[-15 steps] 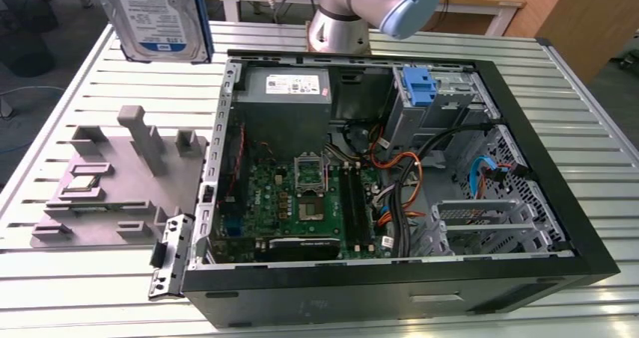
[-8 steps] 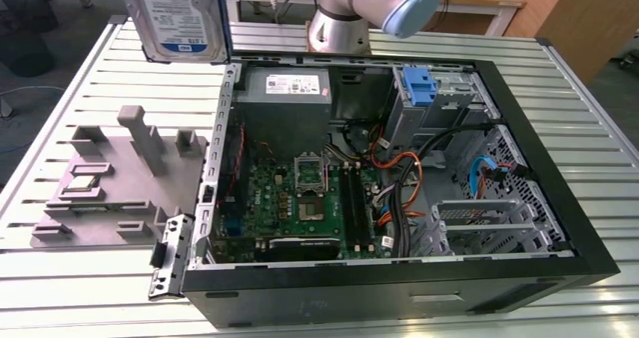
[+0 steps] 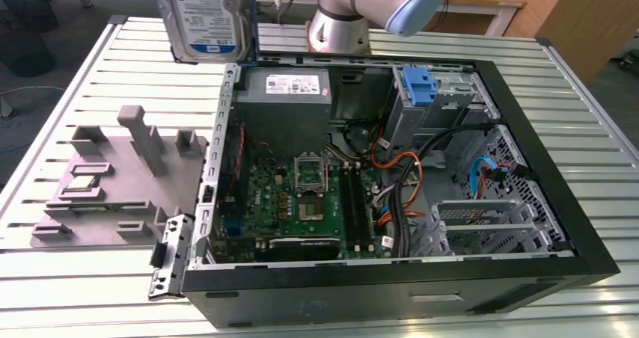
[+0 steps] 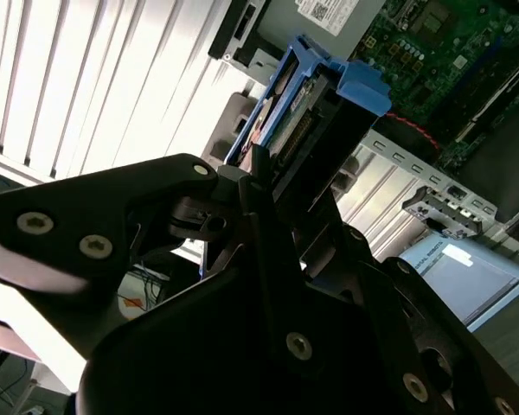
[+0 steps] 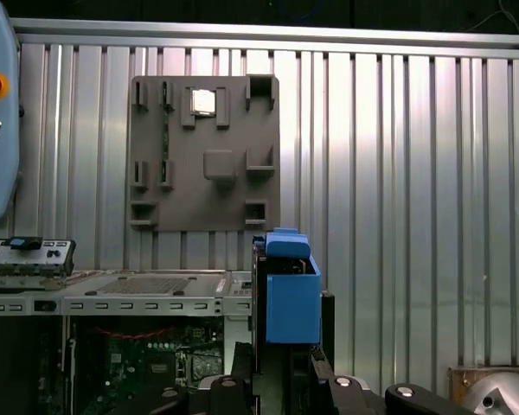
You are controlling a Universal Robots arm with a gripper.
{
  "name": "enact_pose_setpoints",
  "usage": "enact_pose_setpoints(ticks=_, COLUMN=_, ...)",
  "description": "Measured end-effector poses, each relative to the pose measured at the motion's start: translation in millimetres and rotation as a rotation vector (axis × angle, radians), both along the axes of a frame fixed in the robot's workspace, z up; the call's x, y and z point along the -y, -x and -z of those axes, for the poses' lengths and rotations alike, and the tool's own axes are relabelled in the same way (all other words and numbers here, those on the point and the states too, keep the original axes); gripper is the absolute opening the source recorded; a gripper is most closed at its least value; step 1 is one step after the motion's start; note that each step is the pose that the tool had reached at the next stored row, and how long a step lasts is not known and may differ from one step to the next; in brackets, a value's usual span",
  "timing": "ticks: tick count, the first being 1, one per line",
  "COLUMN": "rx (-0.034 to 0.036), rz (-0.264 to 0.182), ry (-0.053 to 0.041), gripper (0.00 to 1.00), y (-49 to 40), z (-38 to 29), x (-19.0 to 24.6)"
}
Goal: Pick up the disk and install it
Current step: 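Pick up the disk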
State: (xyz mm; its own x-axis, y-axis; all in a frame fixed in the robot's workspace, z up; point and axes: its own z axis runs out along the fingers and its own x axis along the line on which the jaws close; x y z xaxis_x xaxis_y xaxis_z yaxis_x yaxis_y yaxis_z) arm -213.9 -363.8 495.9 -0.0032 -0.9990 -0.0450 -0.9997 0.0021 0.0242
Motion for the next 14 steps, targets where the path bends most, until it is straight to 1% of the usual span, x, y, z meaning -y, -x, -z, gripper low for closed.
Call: enact_pose_setpoints(ticks=14, rx=-0.0023, rz=0.000, ry=0.0000, gripper=0.35, y=-62.9, z=0.0, x=0.0)
